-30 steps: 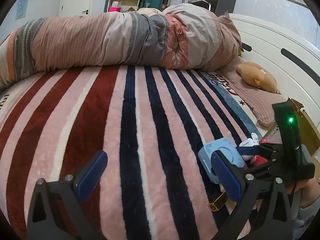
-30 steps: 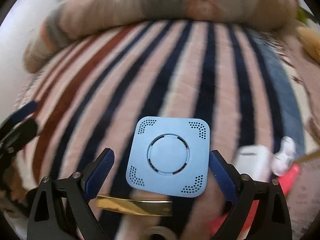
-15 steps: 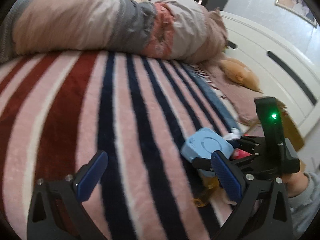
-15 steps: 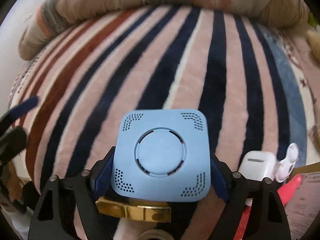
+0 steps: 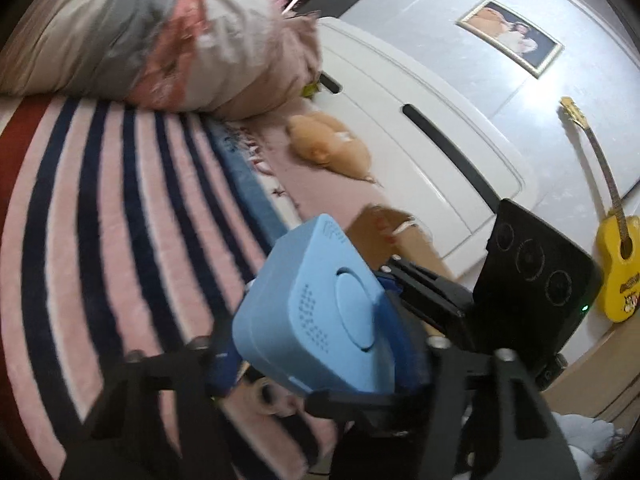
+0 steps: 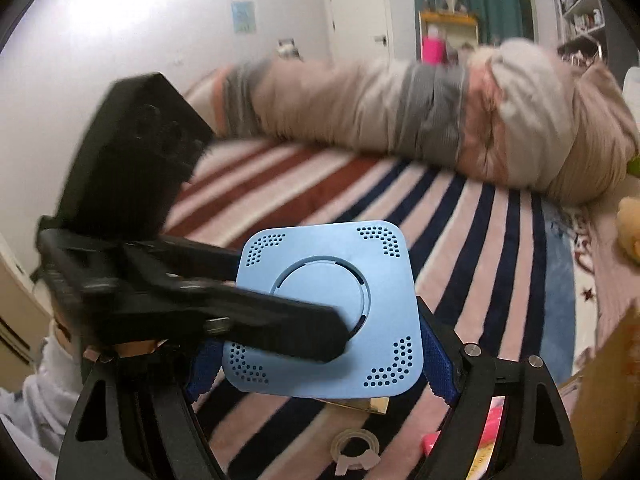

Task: Organize rigid objects
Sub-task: 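Carry the blue device into the cardboard box and open the right gripper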

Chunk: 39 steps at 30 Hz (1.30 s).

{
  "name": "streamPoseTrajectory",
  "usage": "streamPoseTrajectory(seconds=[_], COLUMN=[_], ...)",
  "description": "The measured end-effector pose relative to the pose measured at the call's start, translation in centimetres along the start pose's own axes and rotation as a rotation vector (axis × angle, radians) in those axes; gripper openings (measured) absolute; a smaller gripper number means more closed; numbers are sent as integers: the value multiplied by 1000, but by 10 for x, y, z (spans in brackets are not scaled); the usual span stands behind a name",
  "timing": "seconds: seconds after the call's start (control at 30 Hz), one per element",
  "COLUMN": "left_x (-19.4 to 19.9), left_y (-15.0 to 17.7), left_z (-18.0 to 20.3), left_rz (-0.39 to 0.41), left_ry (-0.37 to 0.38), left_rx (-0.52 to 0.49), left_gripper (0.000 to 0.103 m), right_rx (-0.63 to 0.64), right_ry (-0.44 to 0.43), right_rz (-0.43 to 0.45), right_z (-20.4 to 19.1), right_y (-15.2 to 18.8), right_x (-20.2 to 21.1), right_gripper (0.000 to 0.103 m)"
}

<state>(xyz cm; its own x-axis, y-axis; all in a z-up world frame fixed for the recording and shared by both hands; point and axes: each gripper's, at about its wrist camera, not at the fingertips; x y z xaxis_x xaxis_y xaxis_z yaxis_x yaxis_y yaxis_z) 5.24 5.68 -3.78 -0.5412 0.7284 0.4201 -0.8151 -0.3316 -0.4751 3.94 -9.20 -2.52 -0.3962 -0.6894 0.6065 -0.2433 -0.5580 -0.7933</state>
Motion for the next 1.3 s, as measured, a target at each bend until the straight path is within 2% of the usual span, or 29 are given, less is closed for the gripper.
streamPoseTrajectory(seconds=[0.07,0.13,0.27,0.4,0.57,0.77,0.83,0.9,0.93,0.97,1.03,1.1,1.23,1.3], left_x=[0,-6,-31,-83,-156,-209,-220,-225,-226,-225,-221,-211,-189,-171], left_y=[-1,-4,-2,1,10,21,21,21,21,19,17,15,12,10], left_z=[33,62,126,176,202,202,201,200,199,198,197,196,197,194], left_rz=[27,37,27,-44,-184,-296,-310,-306,-298,-285,-275,-256,-209,-179], left_ry=[-25,-51,-107,-138,-135,-149,-166,-211,-233,-254,-263,-259,-269,-276], left_rx=[-61,-120,-244,-343,-378,-369,-373,-391,-397,-401,-404,-408,-418,-413], left_gripper=[36,29,26,26,27,28,32,49,64,68,68,68,69,69], right_rx=[-12,-31,-79,-177,-293,-356,-355,-327,-314,-301,-286,-283,-280,-264], right_ry=[6,8,50,84,121,135,137,179,201,233,267,274,270,298], right_rz=[32,63,123,132,71,-35,-50,-77,-89,-104,-105,-97,-90,-95], right_z=[10,18,40,77,119,153,156,156,157,157,157,156,152,144], right_y=[-2,1,10,33,78,117,124,126,127,126,125,125,120,115], right_x=[21,41,90,129,160,163,162,159,157,155,154,155,156,157], right_gripper=[80,79,79,79,79,79,79,80,80,81,90,94,95,95])
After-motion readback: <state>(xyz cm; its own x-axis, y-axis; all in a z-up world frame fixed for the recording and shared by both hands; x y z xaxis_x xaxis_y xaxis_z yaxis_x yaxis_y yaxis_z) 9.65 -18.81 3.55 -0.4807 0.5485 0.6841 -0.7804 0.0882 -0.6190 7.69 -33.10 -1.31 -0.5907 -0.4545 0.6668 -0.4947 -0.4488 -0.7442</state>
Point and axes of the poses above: each gripper's, at about its wrist camera, not at the fingertips, and x roughly against the way its jaws point, z to its right, y to its underside, and after that the axes turned 12 degrees about x, right-handed
